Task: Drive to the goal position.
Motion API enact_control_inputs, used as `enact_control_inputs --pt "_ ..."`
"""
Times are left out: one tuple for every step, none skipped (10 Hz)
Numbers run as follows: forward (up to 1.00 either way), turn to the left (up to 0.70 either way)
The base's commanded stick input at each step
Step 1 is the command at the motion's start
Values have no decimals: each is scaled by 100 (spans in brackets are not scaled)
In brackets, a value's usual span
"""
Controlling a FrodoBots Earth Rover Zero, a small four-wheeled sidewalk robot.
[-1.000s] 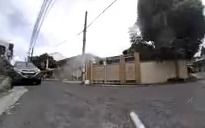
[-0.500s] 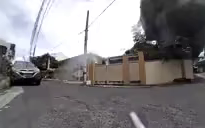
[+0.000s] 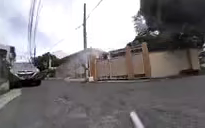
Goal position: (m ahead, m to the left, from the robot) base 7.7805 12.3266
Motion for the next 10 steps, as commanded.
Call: enact_control_inputs --pt "70 0" --pt "70 0" --pt "70 0" --pt "70 0" --pt "70 0" --pt "70 0" --pt "70 0" --pt "70 0" --pt "70 0" --pt "70 0"
